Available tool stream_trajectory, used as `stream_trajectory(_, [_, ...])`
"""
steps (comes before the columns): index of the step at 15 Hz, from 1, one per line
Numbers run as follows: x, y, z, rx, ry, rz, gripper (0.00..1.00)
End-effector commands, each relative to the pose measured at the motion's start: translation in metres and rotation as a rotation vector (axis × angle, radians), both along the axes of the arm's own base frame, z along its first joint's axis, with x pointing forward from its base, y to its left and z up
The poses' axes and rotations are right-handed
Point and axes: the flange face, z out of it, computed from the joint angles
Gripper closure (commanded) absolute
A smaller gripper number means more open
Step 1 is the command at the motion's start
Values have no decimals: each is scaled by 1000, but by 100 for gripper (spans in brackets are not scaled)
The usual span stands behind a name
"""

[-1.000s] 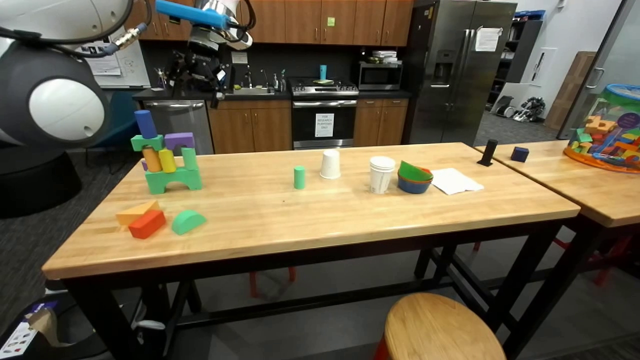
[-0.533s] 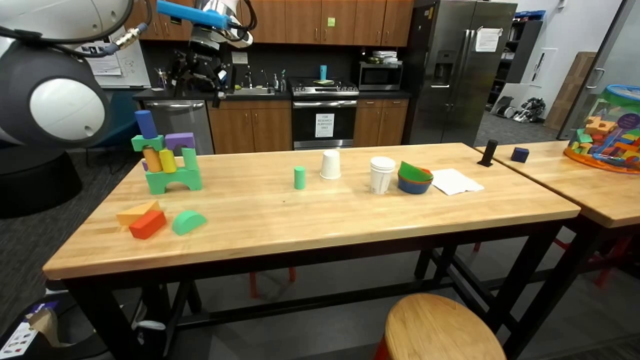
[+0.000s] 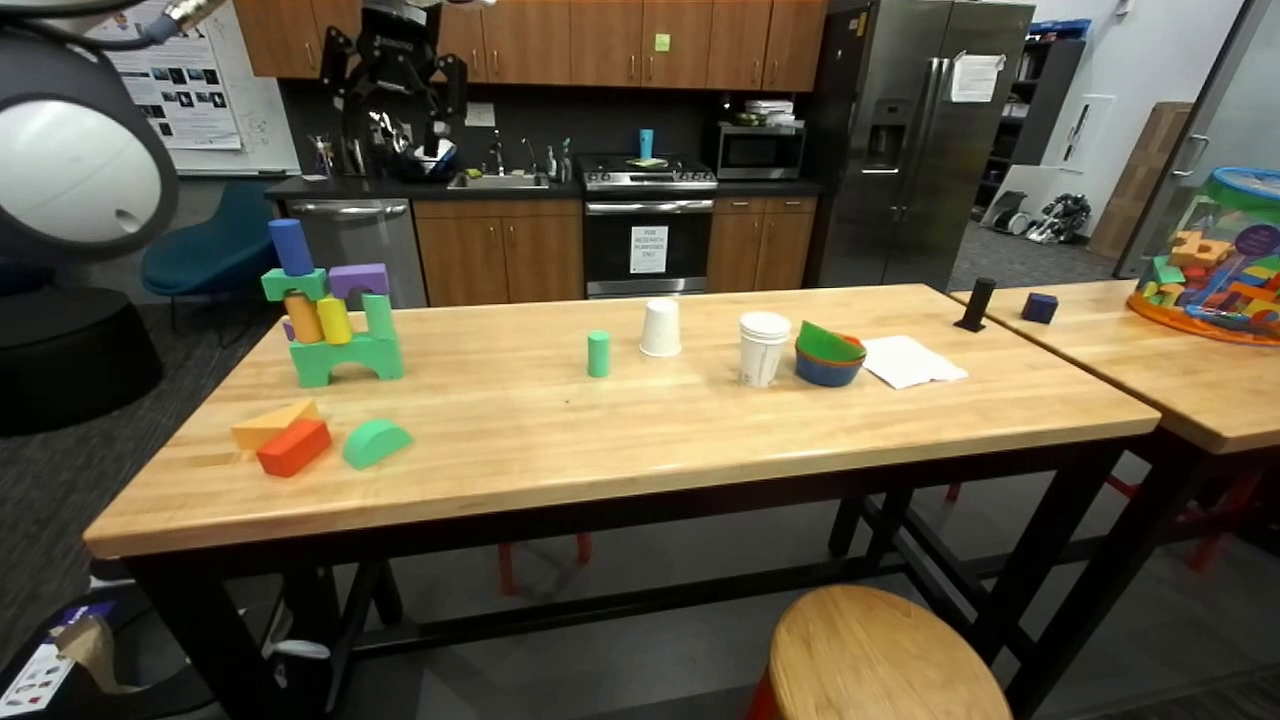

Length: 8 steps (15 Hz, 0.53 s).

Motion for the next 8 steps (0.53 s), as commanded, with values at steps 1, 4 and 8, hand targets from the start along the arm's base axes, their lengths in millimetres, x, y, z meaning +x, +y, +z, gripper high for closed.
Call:
stream_trajectory(1, [-2,-16,10,54,-73,-92,0])
stream_trajectory(4, [3,-35,-8,64,-61,-129,0])
stream_trajectory(8, [1,-42,-21,56,-16,-124,0])
